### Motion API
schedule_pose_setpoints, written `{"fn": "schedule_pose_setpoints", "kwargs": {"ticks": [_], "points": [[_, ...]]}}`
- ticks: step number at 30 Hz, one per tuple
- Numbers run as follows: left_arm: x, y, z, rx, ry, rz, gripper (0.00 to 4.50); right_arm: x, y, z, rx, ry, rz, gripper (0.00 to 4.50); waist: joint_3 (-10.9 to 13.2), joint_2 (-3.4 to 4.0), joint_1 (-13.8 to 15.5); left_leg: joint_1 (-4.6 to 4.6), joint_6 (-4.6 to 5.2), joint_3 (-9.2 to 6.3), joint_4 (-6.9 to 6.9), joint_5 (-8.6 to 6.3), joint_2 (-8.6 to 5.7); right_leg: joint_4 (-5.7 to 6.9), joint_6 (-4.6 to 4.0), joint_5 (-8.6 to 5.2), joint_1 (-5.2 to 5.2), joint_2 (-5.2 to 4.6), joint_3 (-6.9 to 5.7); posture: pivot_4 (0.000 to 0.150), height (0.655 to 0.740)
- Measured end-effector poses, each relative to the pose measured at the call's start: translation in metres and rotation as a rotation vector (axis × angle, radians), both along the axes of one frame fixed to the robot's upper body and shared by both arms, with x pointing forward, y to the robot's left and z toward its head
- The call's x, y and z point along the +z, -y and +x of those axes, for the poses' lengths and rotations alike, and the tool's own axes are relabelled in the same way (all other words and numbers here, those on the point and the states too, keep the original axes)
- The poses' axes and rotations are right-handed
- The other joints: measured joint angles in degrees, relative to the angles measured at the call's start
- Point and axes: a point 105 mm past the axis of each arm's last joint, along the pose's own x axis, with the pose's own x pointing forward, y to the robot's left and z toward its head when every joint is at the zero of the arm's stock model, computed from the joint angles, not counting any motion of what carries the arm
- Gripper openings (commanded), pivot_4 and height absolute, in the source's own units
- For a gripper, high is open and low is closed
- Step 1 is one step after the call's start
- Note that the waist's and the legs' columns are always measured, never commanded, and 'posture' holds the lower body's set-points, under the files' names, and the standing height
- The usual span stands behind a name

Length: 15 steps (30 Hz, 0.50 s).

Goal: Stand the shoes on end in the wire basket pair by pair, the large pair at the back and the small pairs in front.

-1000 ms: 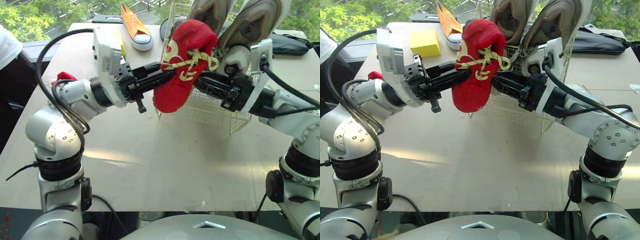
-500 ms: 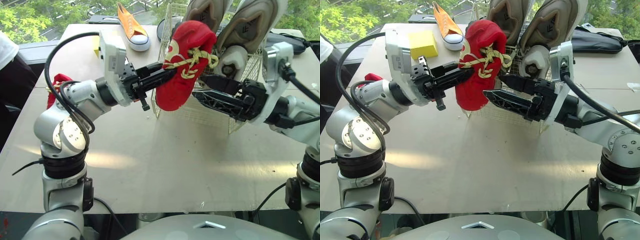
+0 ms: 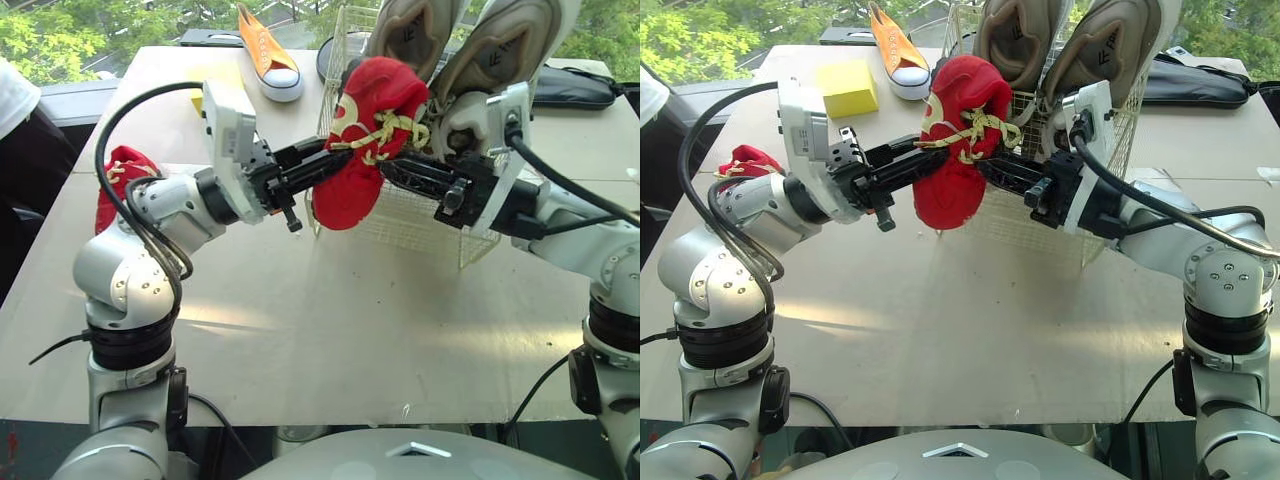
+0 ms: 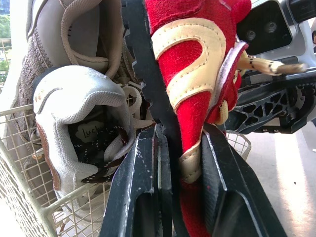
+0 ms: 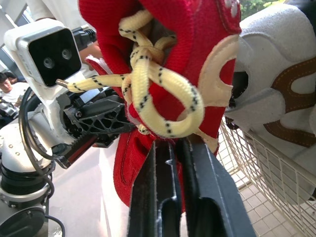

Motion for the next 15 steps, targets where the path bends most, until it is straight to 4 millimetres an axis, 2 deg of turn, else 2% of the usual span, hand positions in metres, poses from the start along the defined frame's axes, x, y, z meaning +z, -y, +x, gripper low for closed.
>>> {"fn": "schedule_pose_setpoints", "kwargs": {"ticks": [6, 8, 11, 12, 15], "points": [[0.0, 0.0, 0.001, 0.0, -0.009, -0.004, 0.44, 0.0, 0.0, 0.001, -0.016, 0.0, -0.007, 0.0, 0.0, 0.0, 0.0, 0.0, 0.02, 0.0, 0.0, -0.01, 0.0, 0.0, 0.0, 0.0, 0.0, 0.01, -0.01, 0.15, 0.74], [0.001, -0.001, 0.0, -0.022, -0.046, -0.039, 1.48, 0.002, 0.0, -0.002, -0.015, 0.018, -0.011, 0.0, 0.0, 0.0, 0.0, 0.0, 0.03, -0.01, 0.0, -0.02, 0.01, 0.0, 0.01, 0.0, -0.01, 0.01, -0.01, 0.15, 0.74], [0.008, -0.003, -0.006, -0.082, -0.104, -0.084, 2.58, 0.001, 0.007, -0.002, -0.034, 0.025, -0.013, 0.0, 0.0, -0.05, 0.0, -0.03, 0.03, -0.07, 0.0, -0.02, 0.02, -0.03, 0.02, -0.01, 0.0, 0.0, -0.02, 0.15, 0.74], [0.009, -0.004, -0.008, -0.099, -0.127, -0.088, 2.76, 0.0, 0.009, -0.003, -0.036, 0.026, -0.011, 0.0, 0.0, -0.05, 0.0, -0.02, 0.03, -0.04, 0.0, -0.02, 0.02, -0.02, 0.02, -0.01, 0.0, 0.0, -0.03, 0.15, 0.74], [0.009, -0.013, -0.013, -0.123, -0.202, -0.075, 2.76, 0.0, 0.018, -0.008, -0.052, 0.042, -0.007, 0.0, 0.0, -0.06, -0.1, -0.02, 0.01, -0.05, 0.0, -0.01, 0.03, -0.01, 0.06, -0.04, -0.01, 0.02, -0.04, 0.15, 0.74]]}}
